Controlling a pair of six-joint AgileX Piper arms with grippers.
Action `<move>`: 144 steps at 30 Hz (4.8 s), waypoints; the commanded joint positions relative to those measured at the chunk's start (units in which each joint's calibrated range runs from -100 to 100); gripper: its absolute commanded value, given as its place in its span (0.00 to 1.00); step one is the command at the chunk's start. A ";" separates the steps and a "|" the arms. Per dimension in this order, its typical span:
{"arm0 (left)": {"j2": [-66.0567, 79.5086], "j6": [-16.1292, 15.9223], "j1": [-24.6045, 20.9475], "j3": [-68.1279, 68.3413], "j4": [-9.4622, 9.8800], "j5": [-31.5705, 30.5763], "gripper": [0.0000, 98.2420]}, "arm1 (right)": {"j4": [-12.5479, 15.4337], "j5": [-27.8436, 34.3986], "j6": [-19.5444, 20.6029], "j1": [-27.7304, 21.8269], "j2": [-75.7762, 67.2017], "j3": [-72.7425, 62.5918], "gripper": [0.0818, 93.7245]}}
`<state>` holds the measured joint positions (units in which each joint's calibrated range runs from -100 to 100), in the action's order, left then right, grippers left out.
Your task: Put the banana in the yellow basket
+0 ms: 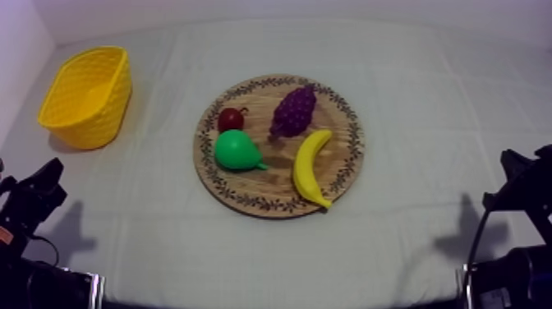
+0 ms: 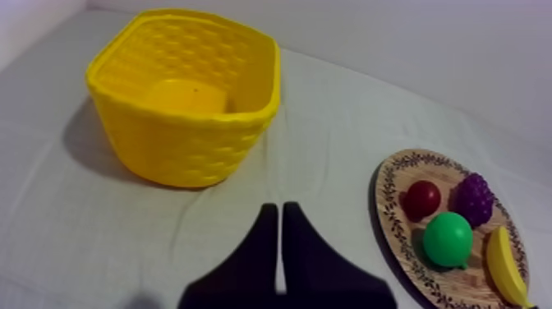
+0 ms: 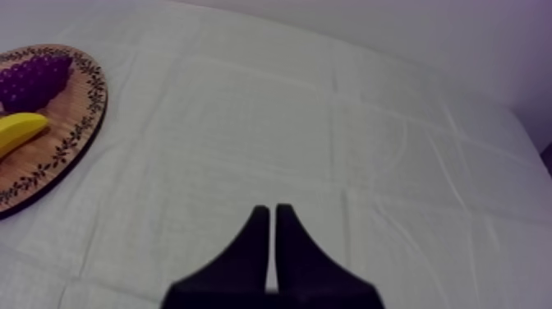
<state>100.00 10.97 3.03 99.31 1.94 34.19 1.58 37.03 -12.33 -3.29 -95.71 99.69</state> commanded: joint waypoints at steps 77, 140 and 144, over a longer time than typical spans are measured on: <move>-30.96 2.24 13.61 -57.11 -2.14 19.25 0.00 | 0.01 -0.02 -0.02 0.00 -0.04 -0.03 0.01; -91.51 10.91 35.50 -82.21 -8.02 29.31 0.10 | 0.01 -0.02 0.00 0.00 -0.04 -0.03 0.01; -91.55 11.31 34.99 -79.48 -8.49 28.40 0.10 | 0.01 -0.02 0.00 0.00 -0.04 -0.03 0.01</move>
<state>8.45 22.27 38.03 19.05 -6.36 62.99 1.58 37.03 -12.33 -3.29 -95.71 99.69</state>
